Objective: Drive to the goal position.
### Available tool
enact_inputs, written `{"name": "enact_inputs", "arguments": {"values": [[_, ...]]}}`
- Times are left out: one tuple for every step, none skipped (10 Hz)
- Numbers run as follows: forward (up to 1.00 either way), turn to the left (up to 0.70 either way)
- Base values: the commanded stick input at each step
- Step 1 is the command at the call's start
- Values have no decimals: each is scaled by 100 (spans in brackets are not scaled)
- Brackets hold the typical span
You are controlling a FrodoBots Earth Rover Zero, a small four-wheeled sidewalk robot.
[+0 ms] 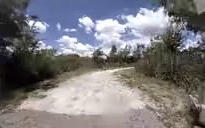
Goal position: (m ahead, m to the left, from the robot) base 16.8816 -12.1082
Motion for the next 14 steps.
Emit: {"name": "enact_inputs", "arguments": {"values": [[70,0],[70,0],[70,0],[70,0],[70,0],[70,0],[70,0],[70,0],[70,0],[70,0],[70,0],[70,0],[70,0],[70,0]]}}
